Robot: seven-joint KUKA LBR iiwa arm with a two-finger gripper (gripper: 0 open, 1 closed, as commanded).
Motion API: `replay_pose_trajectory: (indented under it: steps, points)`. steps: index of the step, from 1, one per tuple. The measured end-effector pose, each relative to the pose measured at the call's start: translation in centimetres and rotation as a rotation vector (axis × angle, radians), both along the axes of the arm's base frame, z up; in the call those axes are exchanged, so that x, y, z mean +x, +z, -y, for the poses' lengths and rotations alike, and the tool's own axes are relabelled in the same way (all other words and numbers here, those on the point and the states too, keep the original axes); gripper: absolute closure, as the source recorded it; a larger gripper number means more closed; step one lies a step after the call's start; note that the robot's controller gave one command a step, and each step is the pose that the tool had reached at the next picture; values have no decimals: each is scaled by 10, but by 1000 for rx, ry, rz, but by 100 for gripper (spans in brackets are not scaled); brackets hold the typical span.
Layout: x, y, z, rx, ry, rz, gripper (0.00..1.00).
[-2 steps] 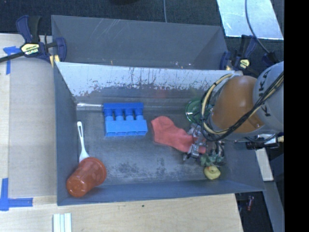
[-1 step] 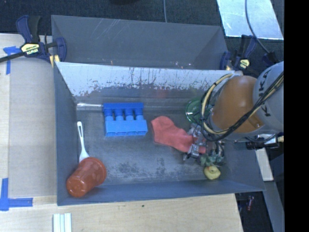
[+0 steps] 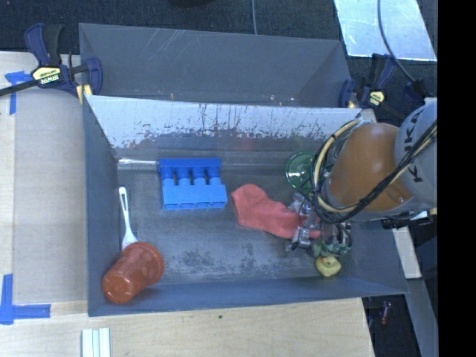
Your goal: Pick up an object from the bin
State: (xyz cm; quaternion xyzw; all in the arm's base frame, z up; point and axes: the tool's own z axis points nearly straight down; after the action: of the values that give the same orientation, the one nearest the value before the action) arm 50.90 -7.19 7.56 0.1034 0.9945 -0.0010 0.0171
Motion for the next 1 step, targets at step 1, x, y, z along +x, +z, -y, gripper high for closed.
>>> replay_pose_trajectory:
  steps: [1]
  points:
    - [-5,58,-7,3,70,-22,100]
